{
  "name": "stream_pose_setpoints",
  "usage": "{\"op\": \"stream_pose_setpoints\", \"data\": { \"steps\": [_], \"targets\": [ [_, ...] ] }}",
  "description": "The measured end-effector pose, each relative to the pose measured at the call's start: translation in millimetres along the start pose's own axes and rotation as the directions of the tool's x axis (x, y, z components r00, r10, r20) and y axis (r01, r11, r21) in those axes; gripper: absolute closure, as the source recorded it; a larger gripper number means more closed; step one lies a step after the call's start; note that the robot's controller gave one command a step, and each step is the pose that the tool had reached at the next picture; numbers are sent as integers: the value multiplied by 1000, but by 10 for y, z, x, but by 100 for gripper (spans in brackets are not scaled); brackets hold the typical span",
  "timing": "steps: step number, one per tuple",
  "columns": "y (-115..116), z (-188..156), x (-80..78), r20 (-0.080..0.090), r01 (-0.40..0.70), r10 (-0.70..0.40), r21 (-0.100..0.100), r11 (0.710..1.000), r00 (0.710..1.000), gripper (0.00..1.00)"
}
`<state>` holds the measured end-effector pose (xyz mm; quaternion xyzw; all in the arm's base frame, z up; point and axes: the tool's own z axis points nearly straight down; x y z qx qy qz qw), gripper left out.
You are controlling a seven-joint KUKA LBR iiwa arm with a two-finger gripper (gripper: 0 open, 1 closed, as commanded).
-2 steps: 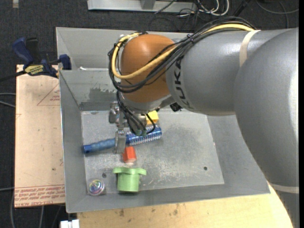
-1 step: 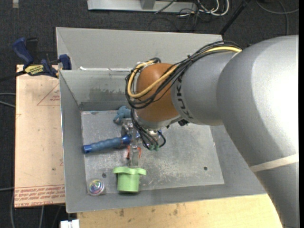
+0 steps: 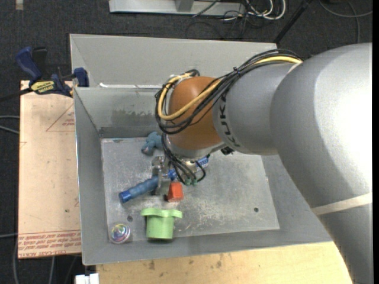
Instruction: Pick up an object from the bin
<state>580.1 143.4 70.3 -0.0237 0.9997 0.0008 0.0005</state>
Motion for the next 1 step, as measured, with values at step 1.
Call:
{"op": "stream_pose_setpoints", "data": {
  "steps": [1],
  "targets": [
    [207, -1744, 208, 8, 19, -19, -1, 1000, 1000, 100]
  ]
}}
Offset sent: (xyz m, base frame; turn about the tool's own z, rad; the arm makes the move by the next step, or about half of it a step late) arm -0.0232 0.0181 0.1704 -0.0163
